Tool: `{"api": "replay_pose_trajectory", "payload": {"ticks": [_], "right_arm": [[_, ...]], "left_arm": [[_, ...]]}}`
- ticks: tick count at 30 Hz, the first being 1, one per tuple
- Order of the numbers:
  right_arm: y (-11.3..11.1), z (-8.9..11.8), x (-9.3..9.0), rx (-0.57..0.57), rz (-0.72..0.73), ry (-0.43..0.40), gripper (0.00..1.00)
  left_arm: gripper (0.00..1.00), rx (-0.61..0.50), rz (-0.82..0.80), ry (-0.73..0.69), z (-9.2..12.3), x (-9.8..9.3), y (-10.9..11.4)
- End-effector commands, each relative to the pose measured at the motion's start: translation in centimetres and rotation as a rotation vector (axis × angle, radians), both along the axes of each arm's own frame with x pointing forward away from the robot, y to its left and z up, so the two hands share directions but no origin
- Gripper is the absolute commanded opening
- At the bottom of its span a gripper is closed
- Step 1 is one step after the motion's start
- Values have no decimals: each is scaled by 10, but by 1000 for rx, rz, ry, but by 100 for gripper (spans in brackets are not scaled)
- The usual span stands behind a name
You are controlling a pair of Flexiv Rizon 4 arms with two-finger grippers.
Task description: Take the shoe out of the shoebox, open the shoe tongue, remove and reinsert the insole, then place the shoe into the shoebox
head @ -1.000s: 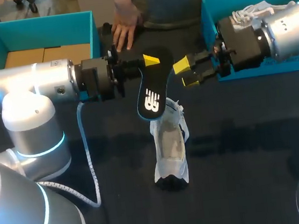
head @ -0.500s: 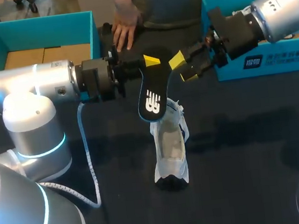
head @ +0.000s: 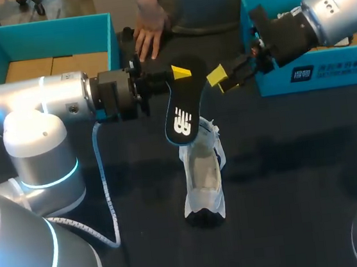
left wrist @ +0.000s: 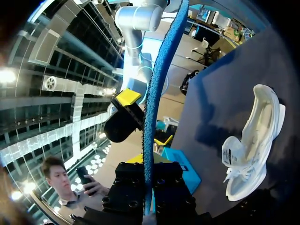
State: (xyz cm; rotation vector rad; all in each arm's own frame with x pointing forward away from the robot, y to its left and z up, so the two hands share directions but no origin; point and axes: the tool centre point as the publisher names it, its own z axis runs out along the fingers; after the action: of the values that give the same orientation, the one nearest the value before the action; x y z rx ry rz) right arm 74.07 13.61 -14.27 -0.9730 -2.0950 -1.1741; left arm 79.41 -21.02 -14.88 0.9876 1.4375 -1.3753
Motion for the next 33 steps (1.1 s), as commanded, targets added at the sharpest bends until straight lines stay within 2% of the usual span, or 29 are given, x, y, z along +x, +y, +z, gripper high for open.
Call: {"api": "replay_pose_trajectory", "payload": {"ticks": [1, 10, 26, 27, 33], "right_arm": [[-14, 13, -2, -96, 141, -201, 100], [-14, 15, -9, -179, 316, -371, 100], [-14, 15, -9, -179, 316, -371, 100], [-15, 9, -8, -139, 303, -418, 100], [-32, -7, -1, -255, 239, -531, 100]], "left_arm": [[0, -1, 3, -1, -1, -1, -1], [0, -1, 3, -1, -1, -1, -1], [0, -8, -3, 29, -1, -1, -1], [0, -14, -11, 55, -1, -2, 0], [0, -34, -19, 190, 11, -6, 8]]}}
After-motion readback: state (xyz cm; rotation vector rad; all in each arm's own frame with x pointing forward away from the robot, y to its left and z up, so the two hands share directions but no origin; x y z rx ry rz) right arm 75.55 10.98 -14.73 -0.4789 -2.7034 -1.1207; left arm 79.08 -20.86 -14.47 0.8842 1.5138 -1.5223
